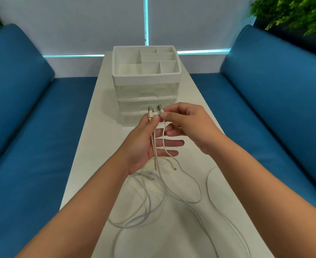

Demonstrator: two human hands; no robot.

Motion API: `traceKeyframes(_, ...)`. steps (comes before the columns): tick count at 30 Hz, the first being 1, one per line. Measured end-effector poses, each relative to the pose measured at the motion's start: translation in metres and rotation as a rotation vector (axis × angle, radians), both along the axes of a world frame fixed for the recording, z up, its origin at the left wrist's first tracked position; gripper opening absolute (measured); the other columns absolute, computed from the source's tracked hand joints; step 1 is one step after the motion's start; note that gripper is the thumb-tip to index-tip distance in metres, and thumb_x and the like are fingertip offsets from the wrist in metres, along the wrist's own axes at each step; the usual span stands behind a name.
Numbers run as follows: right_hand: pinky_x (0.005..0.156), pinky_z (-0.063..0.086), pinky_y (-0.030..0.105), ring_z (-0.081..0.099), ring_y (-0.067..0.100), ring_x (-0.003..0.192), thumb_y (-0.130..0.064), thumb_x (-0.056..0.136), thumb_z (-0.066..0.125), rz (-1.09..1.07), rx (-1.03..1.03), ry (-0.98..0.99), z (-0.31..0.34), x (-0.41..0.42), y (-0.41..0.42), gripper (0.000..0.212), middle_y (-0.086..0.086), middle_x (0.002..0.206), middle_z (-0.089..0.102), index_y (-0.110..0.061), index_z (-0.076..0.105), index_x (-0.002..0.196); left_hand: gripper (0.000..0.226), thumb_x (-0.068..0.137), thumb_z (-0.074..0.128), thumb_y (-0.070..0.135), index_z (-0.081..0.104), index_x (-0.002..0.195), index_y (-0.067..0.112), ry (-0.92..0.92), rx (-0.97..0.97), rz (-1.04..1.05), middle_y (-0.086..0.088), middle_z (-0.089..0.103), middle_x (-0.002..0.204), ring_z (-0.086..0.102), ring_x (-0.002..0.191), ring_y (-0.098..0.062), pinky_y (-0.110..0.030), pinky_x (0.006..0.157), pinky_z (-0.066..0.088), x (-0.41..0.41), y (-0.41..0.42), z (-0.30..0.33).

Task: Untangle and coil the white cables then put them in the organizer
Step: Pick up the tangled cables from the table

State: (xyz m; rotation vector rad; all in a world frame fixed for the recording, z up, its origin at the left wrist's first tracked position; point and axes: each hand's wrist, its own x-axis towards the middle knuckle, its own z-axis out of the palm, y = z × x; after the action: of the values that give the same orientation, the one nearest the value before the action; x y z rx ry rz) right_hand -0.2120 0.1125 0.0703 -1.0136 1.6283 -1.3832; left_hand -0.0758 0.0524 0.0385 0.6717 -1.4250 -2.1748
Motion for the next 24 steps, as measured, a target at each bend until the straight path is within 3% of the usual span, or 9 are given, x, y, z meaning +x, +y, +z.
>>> traceKeyframes(3, 0.063, 0.057, 0.022, 0.065, 0.014, 0.063, -0.010, 0.090, 0.065, 0.006, -0.025, -0.015, 0.005, 0.000, 0.001, 0.017, 0.004, 0.082, 0.072, -0.005, 0.070, 0.105, 0.030, 0.106, 0.035, 0.038, 0.051, 0.127, 0.024, -0.015, -0.057, 0.019, -0.009, 0.070, 0.088, 0.072, 0.071, -0.029, -0.035, 0.053, 0.054, -0.003, 0.001, 0.007)
traceKeyframes(5, 0.057, 0.053, 0.020, 0.064, 0.012, 0.062, -0.010, 0.090, 0.066, 0.007, -0.049, -0.023, 0.011, -0.001, 0.001, 0.017, 0.006, 0.081, 0.071, -0.005, 0.071, 0.105, 0.027, 0.106, 0.036, 0.040, 0.054, 0.117, 0.023, -0.052, -0.119, 0.057, -0.002, 0.063, 0.078, 0.059, 0.056, -0.018, -0.027, 0.046, 0.041, -0.006, -0.001, 0.010)
traceKeyframes(7, 0.050, 0.046, 0.016, 0.060, 0.006, 0.057, -0.010, 0.089, 0.067, -0.008, -0.076, 0.034, 0.018, -0.002, 0.001, 0.015, 0.003, 0.076, 0.069, -0.006, 0.073, 0.102, 0.027, 0.105, 0.036, 0.042, 0.051, 0.104, 0.019, -0.077, -0.153, 0.056, -0.001, 0.057, 0.070, 0.040, 0.050, -0.012, -0.023, 0.045, 0.028, -0.009, -0.005, 0.013)
traceKeyframes(10, 0.047, 0.037, 0.006, 0.053, -0.006, 0.049, -0.011, 0.088, 0.068, -0.031, -0.095, 0.139, 0.025, -0.006, -0.001, 0.012, -0.004, 0.067, 0.064, -0.007, 0.075, 0.097, 0.030, 0.104, 0.037, 0.044, 0.046, 0.099, 0.015, -0.032, -0.093, -0.003, -0.001, 0.042, 0.059, 0.022, 0.050, -0.011, -0.023, 0.047, 0.015, -0.012, -0.009, 0.015)
traceKeyframes(13, 0.049, 0.038, 0.007, 0.052, -0.007, 0.052, -0.012, 0.088, 0.066, -0.019, -0.015, 0.100, 0.018, -0.005, -0.003, 0.012, -0.004, 0.069, 0.062, -0.007, 0.072, 0.096, 0.030, 0.103, 0.037, 0.043, 0.045, 0.104, 0.014, -0.008, -0.023, -0.036, 0.000, 0.043, 0.062, 0.026, 0.050, -0.010, -0.023, 0.048, 0.019, -0.011, -0.007, 0.007)
traceKeyframes(17, 0.067, 0.048, 0.020, 0.058, 0.008, 0.079, -0.015, 0.086, 0.067, 0.031, 0.128, 0.018, 0.001, -0.010, -0.001, 0.010, 0.000, 0.087, 0.066, -0.015, 0.071, 0.095, 0.032, 0.105, 0.037, 0.030, 0.056, 0.116, 0.008, 0.067, 0.075, -0.062, -0.011, 0.063, 0.084, 0.054, 0.062, -0.015, -0.026, 0.055, 0.045, -0.012, -0.001, -0.006)
traceKeyframes(20, 0.077, 0.050, 0.025, 0.063, 0.010, 0.084, -0.018, 0.084, 0.072, 0.070, 0.159, -0.021, 0.001, -0.020, 0.001, 0.012, -0.002, 0.089, 0.069, -0.015, 0.070, 0.096, 0.040, 0.105, 0.037, 0.024, 0.050, 0.138, 0.007, 0.093, 0.099, -0.037, -0.007, 0.059, 0.078, 0.044, 0.055, -0.010, -0.018, 0.045, 0.033, -0.015, 0.000, -0.004)
traceKeyframes(22, 0.077, 0.050, 0.025, 0.064, 0.010, 0.086, -0.019, 0.084, 0.072, 0.092, 0.154, -0.056, 0.005, -0.027, 0.003, 0.011, -0.001, 0.088, 0.070, -0.015, 0.069, 0.093, 0.042, 0.106, 0.037, 0.029, 0.047, 0.141, 0.009, 0.059, 0.038, -0.033, 0.002, 0.044, 0.064, 0.028, 0.049, -0.007, -0.016, 0.042, 0.021, -0.020, 0.000, 0.000)
traceKeyframes(24, 0.071, 0.052, 0.022, 0.066, 0.011, 0.082, -0.015, 0.085, 0.072, 0.095, 0.120, -0.121, 0.009, -0.033, 0.004, 0.010, 0.002, 0.087, 0.070, -0.013, 0.067, 0.093, 0.040, 0.106, 0.036, 0.034, 0.049, 0.137, 0.011, 0.000, -0.046, -0.030, 0.008, 0.032, 0.058, 0.021, 0.048, -0.006, -0.016, 0.041, 0.019, -0.025, 0.001, 0.006)
